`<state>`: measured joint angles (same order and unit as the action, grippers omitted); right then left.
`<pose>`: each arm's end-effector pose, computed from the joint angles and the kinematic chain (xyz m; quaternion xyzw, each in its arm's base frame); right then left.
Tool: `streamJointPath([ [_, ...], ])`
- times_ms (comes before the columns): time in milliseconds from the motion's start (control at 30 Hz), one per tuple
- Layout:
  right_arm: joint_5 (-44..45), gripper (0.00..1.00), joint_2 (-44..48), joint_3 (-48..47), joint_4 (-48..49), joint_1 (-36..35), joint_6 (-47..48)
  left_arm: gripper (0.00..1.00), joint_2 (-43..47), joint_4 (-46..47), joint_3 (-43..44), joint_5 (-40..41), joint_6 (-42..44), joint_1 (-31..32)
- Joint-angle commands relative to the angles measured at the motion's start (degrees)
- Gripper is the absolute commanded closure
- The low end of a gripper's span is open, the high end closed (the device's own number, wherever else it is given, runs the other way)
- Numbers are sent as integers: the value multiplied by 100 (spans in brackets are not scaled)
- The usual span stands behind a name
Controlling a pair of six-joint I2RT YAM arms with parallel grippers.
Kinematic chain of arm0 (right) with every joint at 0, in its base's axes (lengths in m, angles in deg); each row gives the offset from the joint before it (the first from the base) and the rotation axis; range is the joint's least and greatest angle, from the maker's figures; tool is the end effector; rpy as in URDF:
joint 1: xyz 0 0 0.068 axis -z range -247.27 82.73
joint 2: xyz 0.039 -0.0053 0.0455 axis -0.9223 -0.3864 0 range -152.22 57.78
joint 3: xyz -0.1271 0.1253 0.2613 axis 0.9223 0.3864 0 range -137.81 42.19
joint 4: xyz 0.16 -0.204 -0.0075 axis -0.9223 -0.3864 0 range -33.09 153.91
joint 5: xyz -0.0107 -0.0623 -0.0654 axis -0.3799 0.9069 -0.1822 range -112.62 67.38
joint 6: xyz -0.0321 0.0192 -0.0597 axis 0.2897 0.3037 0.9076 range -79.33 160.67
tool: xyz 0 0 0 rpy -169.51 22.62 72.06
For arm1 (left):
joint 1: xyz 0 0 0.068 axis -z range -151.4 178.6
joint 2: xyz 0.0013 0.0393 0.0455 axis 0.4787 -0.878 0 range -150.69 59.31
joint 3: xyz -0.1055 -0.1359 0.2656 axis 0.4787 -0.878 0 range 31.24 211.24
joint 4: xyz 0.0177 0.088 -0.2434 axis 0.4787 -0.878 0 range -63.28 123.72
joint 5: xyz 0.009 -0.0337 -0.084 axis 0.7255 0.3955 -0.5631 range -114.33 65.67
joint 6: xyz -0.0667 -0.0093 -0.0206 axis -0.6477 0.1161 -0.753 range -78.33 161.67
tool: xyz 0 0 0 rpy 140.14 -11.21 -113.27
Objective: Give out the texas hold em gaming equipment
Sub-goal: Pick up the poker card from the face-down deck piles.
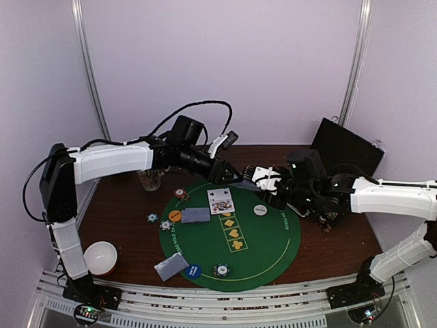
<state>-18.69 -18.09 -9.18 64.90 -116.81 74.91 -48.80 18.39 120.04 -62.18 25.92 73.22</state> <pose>0.2049 0.2340 0.3144 -0.5441 0.6348 0.0445 0.5468 0.3049 -0.3506 0.3155 0.3548 0.7737 -0.4692 0.2354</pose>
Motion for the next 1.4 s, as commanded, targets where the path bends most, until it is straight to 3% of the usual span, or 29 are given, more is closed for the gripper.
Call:
streamJointPath([
  [0,158,53,126,-23,199,-29,-23,73,262,-56,139,-309,143,-41],
  [300,308,53,151,-43,131,-15,38,100,512,-382,82,-166,444,-50],
  [833,120,53,207,-57,147,70,-23,99,349,208,108,-395,227,-68],
  [1367,83,53,196,-67,173,93,-30,83,62,98,334,-454,117,-10],
])
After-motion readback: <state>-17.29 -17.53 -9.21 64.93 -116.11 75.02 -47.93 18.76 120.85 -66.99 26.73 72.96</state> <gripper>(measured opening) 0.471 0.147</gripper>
